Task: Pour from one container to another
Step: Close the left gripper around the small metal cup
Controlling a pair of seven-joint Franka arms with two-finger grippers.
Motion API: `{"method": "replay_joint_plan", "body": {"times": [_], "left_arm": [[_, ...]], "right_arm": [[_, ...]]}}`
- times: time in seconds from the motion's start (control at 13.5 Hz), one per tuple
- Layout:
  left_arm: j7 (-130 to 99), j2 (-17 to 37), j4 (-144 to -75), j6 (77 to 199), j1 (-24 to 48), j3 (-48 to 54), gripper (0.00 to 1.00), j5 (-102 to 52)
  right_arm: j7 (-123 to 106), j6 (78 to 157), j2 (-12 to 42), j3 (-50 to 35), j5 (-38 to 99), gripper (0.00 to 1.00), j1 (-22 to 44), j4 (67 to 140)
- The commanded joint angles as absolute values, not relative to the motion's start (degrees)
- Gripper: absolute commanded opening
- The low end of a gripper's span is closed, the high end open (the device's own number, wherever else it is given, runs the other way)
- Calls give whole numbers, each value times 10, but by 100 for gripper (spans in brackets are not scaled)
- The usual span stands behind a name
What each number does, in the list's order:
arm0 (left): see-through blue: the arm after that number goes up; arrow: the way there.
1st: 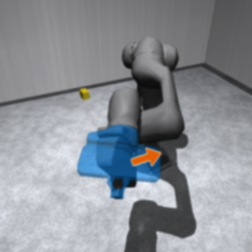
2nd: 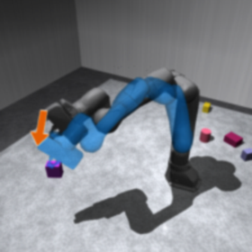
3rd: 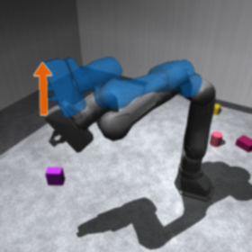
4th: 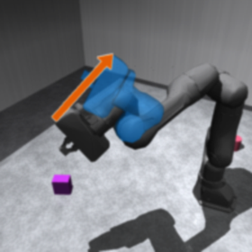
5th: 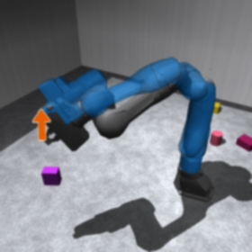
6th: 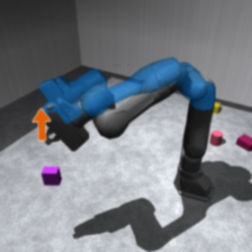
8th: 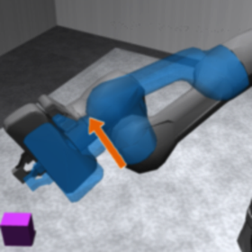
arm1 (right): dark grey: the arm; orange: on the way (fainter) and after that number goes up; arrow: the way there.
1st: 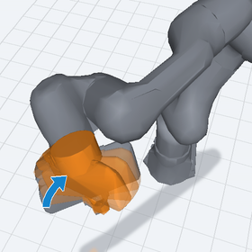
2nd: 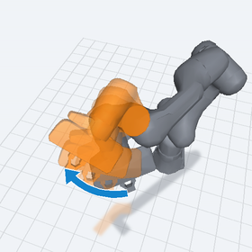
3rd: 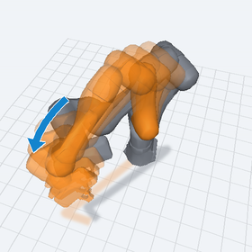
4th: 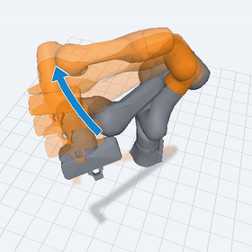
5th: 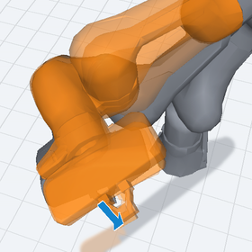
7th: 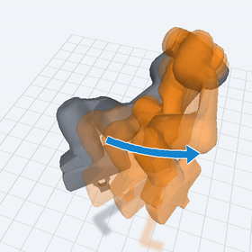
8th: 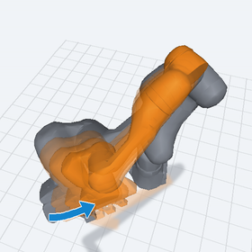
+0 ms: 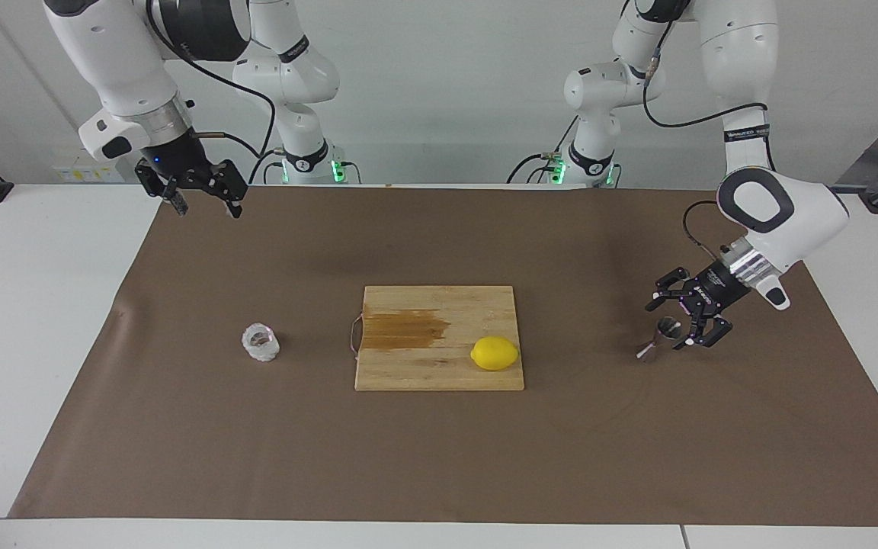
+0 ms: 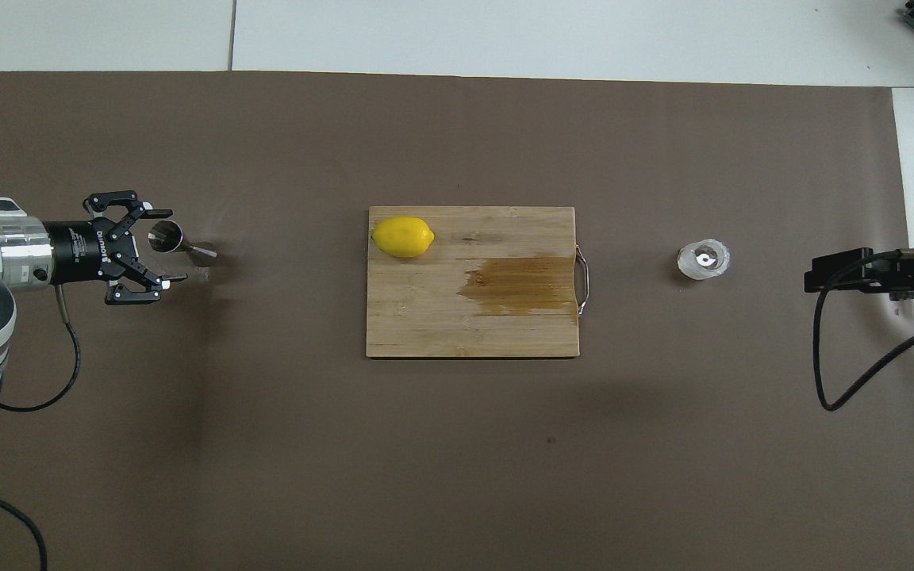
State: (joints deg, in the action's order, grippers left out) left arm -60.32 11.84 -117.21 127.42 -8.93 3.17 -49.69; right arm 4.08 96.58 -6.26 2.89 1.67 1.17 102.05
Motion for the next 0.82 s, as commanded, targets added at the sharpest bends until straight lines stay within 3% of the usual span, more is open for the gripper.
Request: {"method": "replay_joint_plan", "body": {"times": [0.0,0.45,0.74], "left_arm": [[-606,111,-1186,1289,-81,27,100,-509],[-608,111,-1187,1296,-77,27,100,-509],[-610,111,-1187,1296,-77,27,93,-509]], "right_arm": [[52,958,-60,26,13,100,9,1014],[52,958,-60,26,13,100,9,1014],[52,958,-60,26,13,100,9,1013]]}}
